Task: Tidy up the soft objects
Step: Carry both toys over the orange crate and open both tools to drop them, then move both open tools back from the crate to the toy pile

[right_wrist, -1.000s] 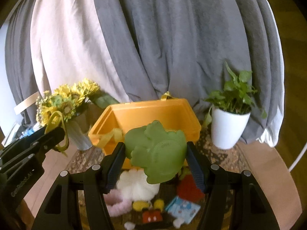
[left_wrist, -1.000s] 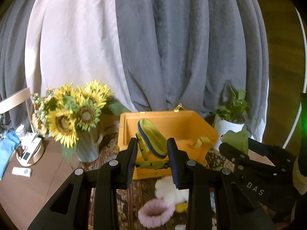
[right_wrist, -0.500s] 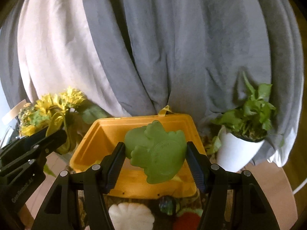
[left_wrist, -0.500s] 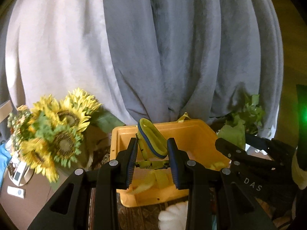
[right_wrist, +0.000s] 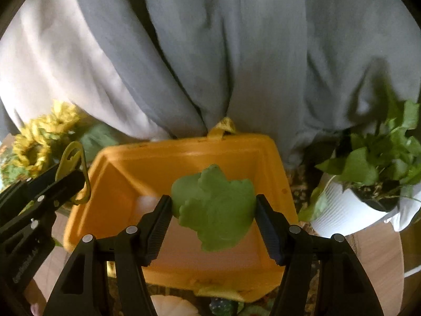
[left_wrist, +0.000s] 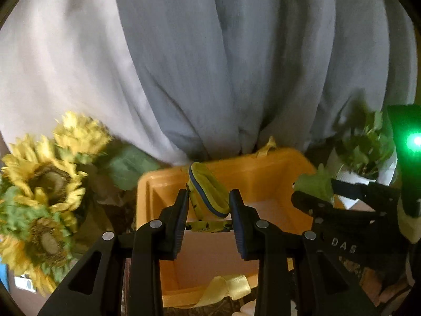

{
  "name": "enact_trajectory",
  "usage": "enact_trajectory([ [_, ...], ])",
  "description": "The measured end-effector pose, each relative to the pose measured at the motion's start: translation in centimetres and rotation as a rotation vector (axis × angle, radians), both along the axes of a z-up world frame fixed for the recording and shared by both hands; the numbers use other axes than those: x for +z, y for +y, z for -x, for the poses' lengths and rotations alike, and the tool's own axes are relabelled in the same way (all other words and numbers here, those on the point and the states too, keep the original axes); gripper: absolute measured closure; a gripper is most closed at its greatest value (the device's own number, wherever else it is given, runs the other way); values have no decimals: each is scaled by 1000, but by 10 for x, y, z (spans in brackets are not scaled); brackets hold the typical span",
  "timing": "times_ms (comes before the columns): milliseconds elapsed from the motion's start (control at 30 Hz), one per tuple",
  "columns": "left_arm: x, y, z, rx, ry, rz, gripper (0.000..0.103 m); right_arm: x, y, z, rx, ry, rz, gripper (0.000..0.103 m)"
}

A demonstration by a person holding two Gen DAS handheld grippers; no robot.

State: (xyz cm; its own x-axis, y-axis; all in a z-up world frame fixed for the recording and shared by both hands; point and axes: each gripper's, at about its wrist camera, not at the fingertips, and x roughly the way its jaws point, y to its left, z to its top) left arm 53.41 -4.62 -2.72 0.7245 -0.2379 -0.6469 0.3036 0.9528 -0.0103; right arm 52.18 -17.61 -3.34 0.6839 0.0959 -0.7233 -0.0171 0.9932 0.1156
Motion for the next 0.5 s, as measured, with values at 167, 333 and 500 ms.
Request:
enact_trajectory([
  [167, -25, -6, -32, -20, 193, -24, 70, -17, -6, -21, 12, 117, -49, 35],
  [333, -35, -8, -37, -10, 239, -31, 48, -26, -15, -29, -29, 178, -68, 31],
  [500, -26, -5, -25, 17, 201, -39, 39, -21, -18, -23, -52, 161, -49, 31],
])
